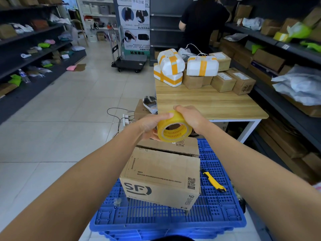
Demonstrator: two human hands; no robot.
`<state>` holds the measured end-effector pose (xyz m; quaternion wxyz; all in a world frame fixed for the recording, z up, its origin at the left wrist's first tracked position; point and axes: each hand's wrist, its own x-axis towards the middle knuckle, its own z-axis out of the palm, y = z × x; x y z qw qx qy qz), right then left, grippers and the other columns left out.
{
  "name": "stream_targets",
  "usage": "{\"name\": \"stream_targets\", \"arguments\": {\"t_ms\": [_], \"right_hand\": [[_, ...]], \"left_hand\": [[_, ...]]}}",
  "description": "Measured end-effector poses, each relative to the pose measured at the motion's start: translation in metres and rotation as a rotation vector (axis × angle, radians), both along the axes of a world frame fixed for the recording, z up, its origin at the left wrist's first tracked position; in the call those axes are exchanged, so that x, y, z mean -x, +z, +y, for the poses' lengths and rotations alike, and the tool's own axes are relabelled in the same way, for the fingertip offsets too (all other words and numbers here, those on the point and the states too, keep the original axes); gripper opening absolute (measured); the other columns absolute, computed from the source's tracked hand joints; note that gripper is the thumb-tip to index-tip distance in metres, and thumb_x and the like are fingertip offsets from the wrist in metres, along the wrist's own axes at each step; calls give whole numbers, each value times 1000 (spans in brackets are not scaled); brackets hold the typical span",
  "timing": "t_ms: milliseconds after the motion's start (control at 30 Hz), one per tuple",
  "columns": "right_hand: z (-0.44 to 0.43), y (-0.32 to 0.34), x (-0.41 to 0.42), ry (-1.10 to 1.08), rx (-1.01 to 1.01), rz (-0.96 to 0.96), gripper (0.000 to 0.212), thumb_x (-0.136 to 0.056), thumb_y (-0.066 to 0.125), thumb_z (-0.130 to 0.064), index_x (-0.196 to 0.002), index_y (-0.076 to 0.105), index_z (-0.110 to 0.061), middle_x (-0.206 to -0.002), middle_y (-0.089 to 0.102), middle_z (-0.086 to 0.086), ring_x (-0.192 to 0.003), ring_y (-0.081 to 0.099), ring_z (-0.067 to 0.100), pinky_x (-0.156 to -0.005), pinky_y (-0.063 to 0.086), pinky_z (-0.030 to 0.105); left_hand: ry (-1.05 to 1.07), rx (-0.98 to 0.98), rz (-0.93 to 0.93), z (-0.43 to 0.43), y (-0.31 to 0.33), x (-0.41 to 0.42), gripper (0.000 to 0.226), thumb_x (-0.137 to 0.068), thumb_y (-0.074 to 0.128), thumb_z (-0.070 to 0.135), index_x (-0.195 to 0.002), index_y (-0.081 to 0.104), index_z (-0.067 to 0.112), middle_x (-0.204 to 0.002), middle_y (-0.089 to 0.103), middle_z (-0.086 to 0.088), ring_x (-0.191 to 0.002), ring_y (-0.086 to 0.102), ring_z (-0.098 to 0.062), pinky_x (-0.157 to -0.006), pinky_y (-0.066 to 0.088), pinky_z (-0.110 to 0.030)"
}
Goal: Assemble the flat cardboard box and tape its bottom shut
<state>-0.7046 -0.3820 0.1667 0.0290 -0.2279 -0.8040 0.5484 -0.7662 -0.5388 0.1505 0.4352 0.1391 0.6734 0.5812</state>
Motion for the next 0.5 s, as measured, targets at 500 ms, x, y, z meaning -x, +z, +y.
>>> {"name": "stream_targets", "arguments": {"t_ms": [500], "right_hand": [[5,-8,-7,-153,344,-33,24,-76,65,-42,-88,66,-21,-82,67,9,-75,66,28,-84,54,48]], "left_hand": [[-164,-116,-3,-11,2,6,43,-72,70,34,-115,65,28,-109,68,-2,-100,65,-28,-75,56,-39]]}}
